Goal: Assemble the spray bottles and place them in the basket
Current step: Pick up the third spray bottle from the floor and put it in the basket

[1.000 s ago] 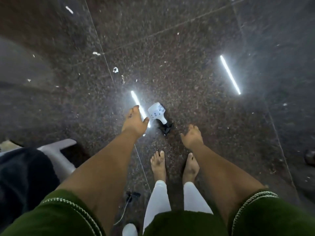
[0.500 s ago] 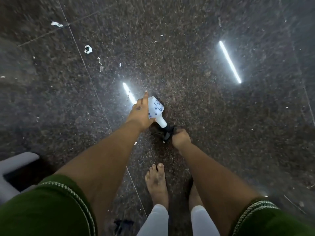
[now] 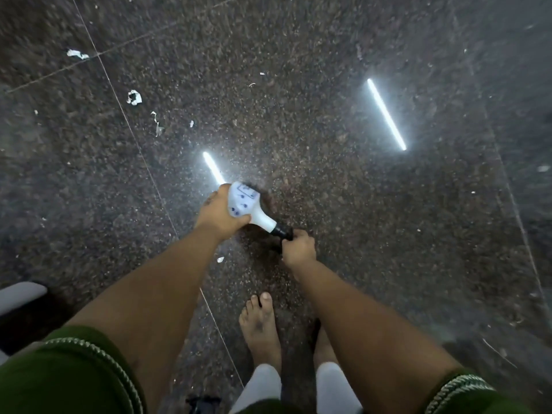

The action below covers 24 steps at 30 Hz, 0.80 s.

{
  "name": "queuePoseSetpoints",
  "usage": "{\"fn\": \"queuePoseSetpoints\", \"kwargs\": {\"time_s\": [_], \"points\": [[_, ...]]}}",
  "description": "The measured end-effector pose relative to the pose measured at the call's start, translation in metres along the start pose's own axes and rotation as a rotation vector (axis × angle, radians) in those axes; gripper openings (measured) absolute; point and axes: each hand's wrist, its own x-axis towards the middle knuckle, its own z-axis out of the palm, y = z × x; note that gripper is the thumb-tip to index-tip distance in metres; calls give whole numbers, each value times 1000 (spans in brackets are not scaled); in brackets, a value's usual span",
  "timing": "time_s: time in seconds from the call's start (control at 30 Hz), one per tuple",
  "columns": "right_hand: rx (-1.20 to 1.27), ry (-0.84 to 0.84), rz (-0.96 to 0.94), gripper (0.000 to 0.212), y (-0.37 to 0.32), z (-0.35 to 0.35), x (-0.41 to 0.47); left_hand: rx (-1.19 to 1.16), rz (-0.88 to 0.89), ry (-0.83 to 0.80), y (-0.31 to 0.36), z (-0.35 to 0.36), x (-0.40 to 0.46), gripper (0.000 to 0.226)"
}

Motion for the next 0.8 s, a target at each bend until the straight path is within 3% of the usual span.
{"fn": "queuePoseSetpoints", "kwargs": {"time_s": [0.2, 0.37, 0.5, 0.6, 0.8], "points": [[6, 90, -252, 32, -47, -106, -80, -273, -118, 71, 53, -48, -80, 72], [312, 56, -294, 26, -85, -214, -183, -289, -83, -3, 130, -110, -166, 91], [716, -129, -293, 30, -92, -317, -285, -443, -56, -81, 210, -150, -245, 72], [817, -228, -328, 26, -78, -370, -345, -516, 18, -138, 266, -165, -299, 63], [1015, -14, -409, 24, -50, -417, -436, -503, 221, -227, 354, -163, -388, 52]]}}
